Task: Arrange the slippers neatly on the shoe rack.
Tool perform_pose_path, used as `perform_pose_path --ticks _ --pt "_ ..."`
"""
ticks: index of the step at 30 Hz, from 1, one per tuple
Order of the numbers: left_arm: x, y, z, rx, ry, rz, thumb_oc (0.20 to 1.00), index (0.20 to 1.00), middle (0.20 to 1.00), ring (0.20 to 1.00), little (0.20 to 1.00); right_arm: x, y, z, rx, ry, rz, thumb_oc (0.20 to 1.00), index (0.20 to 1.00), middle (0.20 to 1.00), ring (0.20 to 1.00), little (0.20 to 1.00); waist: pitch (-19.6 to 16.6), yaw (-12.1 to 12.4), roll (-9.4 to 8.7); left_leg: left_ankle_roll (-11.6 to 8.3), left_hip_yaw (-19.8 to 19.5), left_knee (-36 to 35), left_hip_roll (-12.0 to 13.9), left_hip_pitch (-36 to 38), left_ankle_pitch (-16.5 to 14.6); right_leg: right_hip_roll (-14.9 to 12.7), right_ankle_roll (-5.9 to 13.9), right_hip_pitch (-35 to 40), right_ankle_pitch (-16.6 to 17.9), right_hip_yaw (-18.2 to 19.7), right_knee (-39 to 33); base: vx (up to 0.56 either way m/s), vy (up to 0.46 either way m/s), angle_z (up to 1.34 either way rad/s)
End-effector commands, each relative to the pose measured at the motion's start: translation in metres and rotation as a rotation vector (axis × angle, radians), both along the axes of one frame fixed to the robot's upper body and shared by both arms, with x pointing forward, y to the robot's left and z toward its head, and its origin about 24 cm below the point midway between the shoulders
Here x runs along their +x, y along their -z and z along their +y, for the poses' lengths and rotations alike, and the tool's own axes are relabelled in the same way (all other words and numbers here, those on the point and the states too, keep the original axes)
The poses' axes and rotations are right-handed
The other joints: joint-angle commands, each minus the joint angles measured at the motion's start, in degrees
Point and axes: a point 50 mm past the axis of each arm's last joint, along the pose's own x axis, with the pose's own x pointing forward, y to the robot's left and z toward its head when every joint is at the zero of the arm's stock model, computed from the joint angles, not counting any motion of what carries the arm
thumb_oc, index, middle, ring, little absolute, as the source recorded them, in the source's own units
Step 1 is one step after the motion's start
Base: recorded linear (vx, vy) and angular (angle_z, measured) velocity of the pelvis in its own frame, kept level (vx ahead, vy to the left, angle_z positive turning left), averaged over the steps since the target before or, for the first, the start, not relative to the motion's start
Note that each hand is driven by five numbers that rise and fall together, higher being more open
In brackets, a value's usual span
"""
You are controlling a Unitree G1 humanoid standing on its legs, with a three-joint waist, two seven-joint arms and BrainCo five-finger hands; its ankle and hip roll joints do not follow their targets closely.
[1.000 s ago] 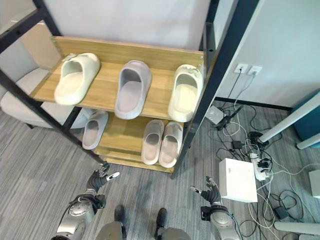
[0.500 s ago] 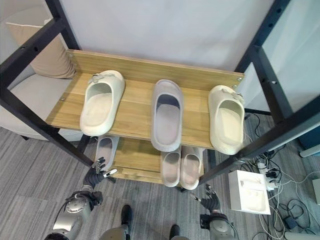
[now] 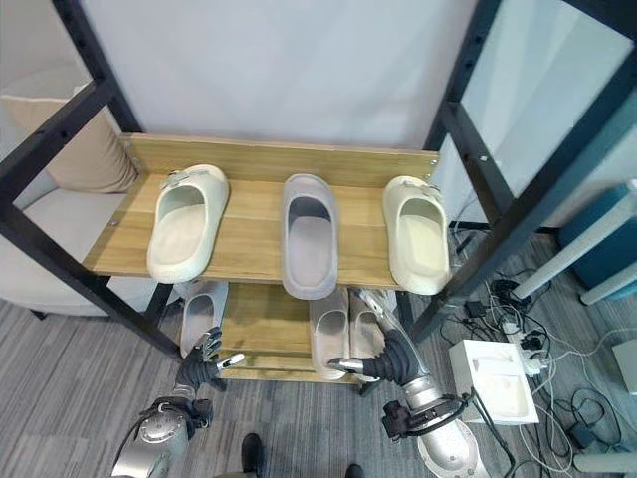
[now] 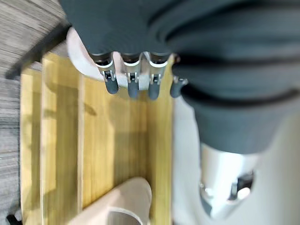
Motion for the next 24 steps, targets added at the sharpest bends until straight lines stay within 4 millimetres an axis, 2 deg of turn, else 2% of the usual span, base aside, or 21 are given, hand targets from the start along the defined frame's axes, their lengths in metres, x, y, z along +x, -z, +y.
perform_pose_path --ticks 1,5,7,9,11,12,14,15,17,18,20,24 --pt "0.025 -0.024 -0.002 0.063 0.058 -0.16 1.0 1.0 1.0 1.0 1.0 0.004 -0.038 -0.006 0.018 -0.051 -0.22 1.0 1.0 1.0 1.0 1.0 0.71 0.72 0.16 -1.33 -0.35 0.16 3.09 5.56 -7.76 -0.14 1.1 -0.92 -2.15 0.43 0.36 -0.02 0.021 -0.06" --pt "0.025 -0.025 -0.008 0.057 0.091 -0.165 1.0 1.0 1.0 1.0 1.0 0.011 -0.074 -0.012 -0.021 -0.017 -0.433 1.0 1.0 1.0 1.0 1.0 -0.52 0.52 0.21 -1.33 -0.15 0.16 3.16 5.66 -7.91 -0.19 1.36 -0.94 -1.76 0.53 0.24 0.0 0.02 -0.04" --pt "0.025 -0.026 -0.009 0.051 0.096 -0.169 1.0 1.0 1.0 1.0 1.0 0.015 -0.079 -0.013 -0.027 0.009 -0.472 1.0 1.0 1.0 1.0 1.0 -0.7 0.53 0.24 -1.29 -0.14 0.16 3.14 5.62 -7.95 -0.25 1.41 -0.98 -1.69 0.53 0.2 0.0 0.0 0.0" --pt "0.024 -0.025 -0.016 0.019 0.114 -0.165 1.0 1.0 1.0 1.0 1.0 0.035 -0.103 -0.018 -0.041 0.132 -0.632 1.0 1.0 1.0 1.0 1.0 -1.64 1.66 0.29 -1.01 -0.52 0.16 2.86 5.48 -8.12 -0.4 1.44 -0.83 -1.56 0.09 0.11 0.01 0.017 0.0" --pt "0.021 -0.022 -0.018 0.01 0.122 -0.147 1.0 1.0 1.0 1.0 1.0 0.049 -0.114 -0.019 -0.06 0.193 -0.69 1.0 1.0 1.0 1.0 1.0 -1.98 2.56 0.24 -0.88 -0.9 0.16 2.62 5.35 -8.19 -0.55 1.45 -0.71 -1.46 -0.32 0.11 0.01 0.009 0.02" --pt "0.022 -0.022 -0.017 0.01 0.121 -0.149 1.0 1.0 1.0 1.0 1.0 0.05 -0.114 -0.019 -0.06 0.193 -0.692 1.0 1.0 1.0 1.0 1.0 -1.9 2.46 0.24 -0.87 -0.91 0.16 2.6 5.33 -8.19 -0.57 1.46 -0.72 -1.47 -0.34 0.11 0.01 0.018 0.07" --pt "0.019 -0.018 -0.017 -0.002 0.118 -0.124 1.0 1.0 1.0 1.0 1.0 0.069 -0.12 -0.021 -0.07 0.263 -0.702 1.0 1.0 1.0 1.0 1.0 -2.06 3.96 0.06 -0.69 -1.73 0.16 2.18 4.96 -8.21 -0.8 1.44 -0.57 -1.38 -1.02 0.15 0.01 0.022 0.11" --pt "0.019 -0.018 -0.017 -0.002 0.117 -0.125 1.0 1.0 1.0 1.0 1.0 0.07 -0.12 -0.021 -0.07 0.262 -0.704 1.0 1.0 1.0 1.0 1.0 -2.01 3.83 0.05 -0.68 -1.77 0.16 2.15 4.92 -8.2 -0.81 1.45 -0.58 -1.39 -1.06 0.15 0.01 0.025 0.08" --pt "0.013 -0.015 -0.012 -0.016 0.109 -0.107 1.0 1.0 1.0 1.0 1.0 0.087 -0.119 -0.025 -0.111 0.308 -0.668 1.0 1.0 1.0 1.0 1.0 -1.95 5.56 -0.28 -0.58 -2.55 0.16 1.77 4.45 -8.11 -1.0 1.48 -0.43 -1.35 -1.98 0.2 0.01 0.024 0.13" --pt "0.013 -0.015 -0.012 -0.017 0.108 -0.107 1.0 1.0 1.0 1.0 1.0 0.088 -0.119 -0.025 -0.111 0.308 -0.668 1.0 1.0 1.0 1.0 1.0 -1.94 5.49 -0.29 -0.57 -2.59 0.16 1.75 4.43 -8.1 -1.02 1.49 -0.43 -1.35 -2.02 0.2 0.01 0.032 0.32" --pt "0.008 -0.013 -0.007 -0.019 0.107 -0.096 1.0 1.0 1.0 1.0 1.0 0.103 -0.11 -0.036 -0.145 0.369 -0.603 1.0 1.0 1.0 1.0 1.0 -1.59 7.27 -0.67 -0.44 -3.73 0.16 1.1 3.7 -8.03 -1.22 1.58 -0.27 -1.34 -3.24 0.26 0.01 0.035 0.34" --pt "0.002 -0.013 -0.001 -0.014 0.101 -0.093 1.0 1.0 1.0 1.0 1.0 0.111 -0.102 -0.049 -0.167 0.433 -0.553 1.0 1.0 1.0 1.0 1.0 -1.34 8.68 -1.03 -0.31 -4.87 0.16 0.62 3.02 -8.02 -1.48 1.82 -0.2 -1.41 -4.48 0.25 0.01 0.022 0.22"
